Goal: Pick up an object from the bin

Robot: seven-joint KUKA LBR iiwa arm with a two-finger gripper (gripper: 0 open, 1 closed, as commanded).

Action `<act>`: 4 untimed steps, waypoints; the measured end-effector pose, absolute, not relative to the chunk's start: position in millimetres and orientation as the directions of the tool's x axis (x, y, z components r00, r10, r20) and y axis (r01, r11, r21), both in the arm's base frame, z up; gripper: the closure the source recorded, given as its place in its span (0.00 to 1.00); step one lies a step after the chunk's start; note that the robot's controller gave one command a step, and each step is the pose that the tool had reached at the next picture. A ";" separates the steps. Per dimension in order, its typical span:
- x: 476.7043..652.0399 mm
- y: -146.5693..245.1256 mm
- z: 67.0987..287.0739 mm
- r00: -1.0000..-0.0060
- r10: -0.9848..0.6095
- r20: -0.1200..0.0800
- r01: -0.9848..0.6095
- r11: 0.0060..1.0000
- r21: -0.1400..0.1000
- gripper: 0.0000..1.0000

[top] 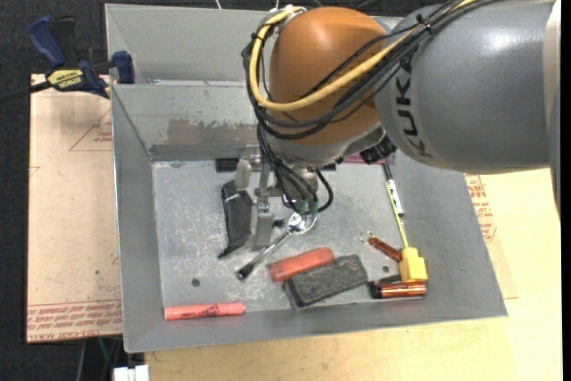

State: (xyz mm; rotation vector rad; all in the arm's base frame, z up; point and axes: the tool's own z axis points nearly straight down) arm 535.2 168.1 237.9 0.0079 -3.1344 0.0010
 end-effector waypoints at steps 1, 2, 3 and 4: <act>536.7 166.6 242.5 -1.000 0.000 0.000 0.000 1.000 0.001 0.00; 550.7 141.7 139.3 -0.981 -0.191 -0.002 -0.191 0.981 0.002 0.00; 563.5 128.0 151.9 -0.855 -0.518 -0.009 -0.518 0.855 0.000 0.00; 563.3 137.2 107.1 -0.954 -0.299 0.005 -0.299 0.954 0.003 0.00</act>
Offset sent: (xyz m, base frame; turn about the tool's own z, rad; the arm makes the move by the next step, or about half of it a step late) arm 0.0232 -0.0440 -0.1679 -0.3127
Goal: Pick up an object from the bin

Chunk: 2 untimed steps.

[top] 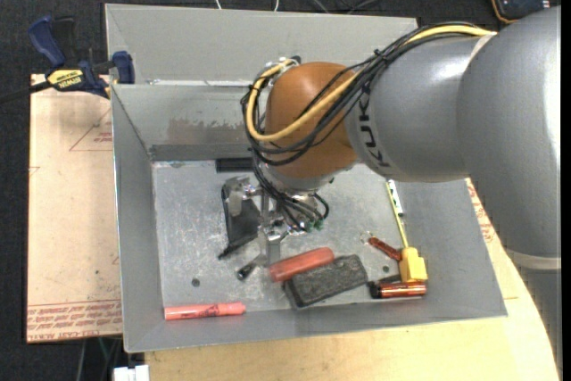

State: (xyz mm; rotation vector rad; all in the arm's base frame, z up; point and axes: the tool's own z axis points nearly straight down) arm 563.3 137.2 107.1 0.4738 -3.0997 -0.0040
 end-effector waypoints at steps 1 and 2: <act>585.5 135.7 77.4 -0.577 -0.816 -0.012 -0.816 0.577 -0.008 0.00; 584.6 135.7 71.8 -0.944 -0.330 -0.003 -0.330 0.944 0.001 1.00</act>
Offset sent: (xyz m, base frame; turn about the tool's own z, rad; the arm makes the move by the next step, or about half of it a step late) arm 0.0192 -0.0013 -0.0371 0.0012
